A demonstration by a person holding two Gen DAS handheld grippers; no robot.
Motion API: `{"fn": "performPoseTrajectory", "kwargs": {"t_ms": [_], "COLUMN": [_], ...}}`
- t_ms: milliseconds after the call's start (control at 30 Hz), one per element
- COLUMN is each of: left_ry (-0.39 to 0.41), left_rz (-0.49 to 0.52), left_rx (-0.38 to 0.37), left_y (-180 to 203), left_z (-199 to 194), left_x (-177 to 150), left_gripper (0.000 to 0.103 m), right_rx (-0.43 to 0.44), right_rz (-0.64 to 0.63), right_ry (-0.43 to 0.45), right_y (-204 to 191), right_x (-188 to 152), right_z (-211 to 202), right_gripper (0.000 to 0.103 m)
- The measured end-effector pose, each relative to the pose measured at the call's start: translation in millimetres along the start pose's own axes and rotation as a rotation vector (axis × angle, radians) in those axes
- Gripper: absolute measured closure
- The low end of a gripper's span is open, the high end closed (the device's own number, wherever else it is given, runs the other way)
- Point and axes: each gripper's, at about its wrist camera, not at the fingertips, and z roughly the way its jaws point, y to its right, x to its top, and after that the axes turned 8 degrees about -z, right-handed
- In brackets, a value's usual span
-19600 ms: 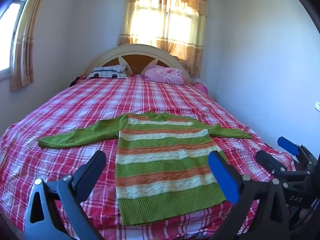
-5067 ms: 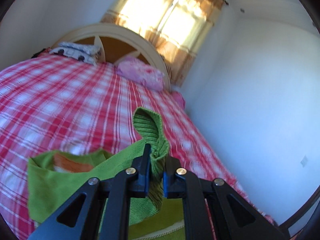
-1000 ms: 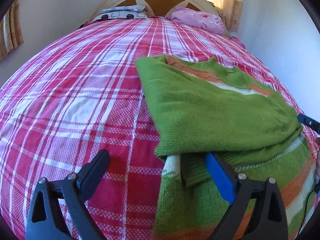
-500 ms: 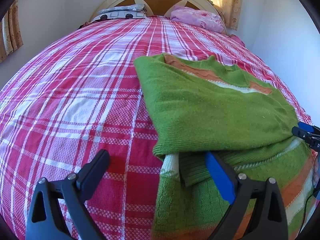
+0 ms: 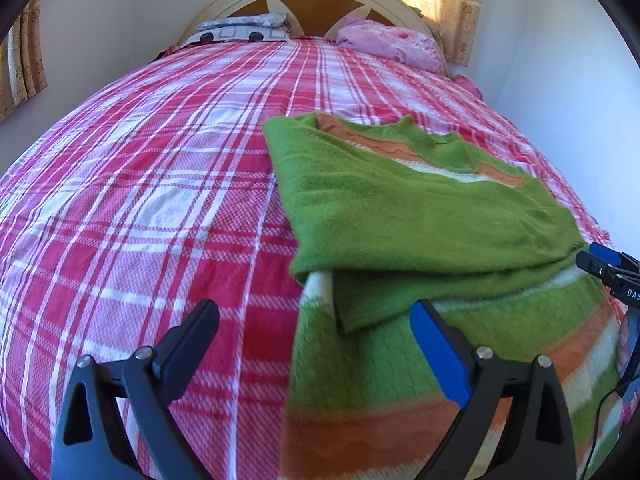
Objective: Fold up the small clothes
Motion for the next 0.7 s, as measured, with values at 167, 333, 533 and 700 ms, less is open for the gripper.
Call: {"fn": "performPoseTrajectory", "kwargs": {"t_ms": [167, 333, 533, 700], "left_ry": [0.025, 0.051, 0.062, 0.066], "left_rz": [0.007, 0.015, 0.02, 0.018], "left_rx": [-0.045, -0.076, -0.093, -0.11], "left_y": [5.1, 7.1, 5.8, 4.4], "left_z": [-27.4, -52.5, -74.8, -88.7], "left_x": [-12.1, -26.3, -46.1, -63.4], "left_gripper": [0.004, 0.004, 0.004, 0.004], "right_rx": [0.025, 0.042, 0.07, 0.064], "right_rz": [0.004, 0.002, -0.003, -0.017], "right_ry": [0.005, 0.003, 0.016, 0.025], "right_y": [-6.2, -15.3, -28.2, -35.9], "right_x": [-15.0, -36.4, -61.6, -77.9], "right_z": [-22.5, -40.3, -62.8, -75.4], "right_gripper": [0.018, 0.018, 0.018, 0.018]}}
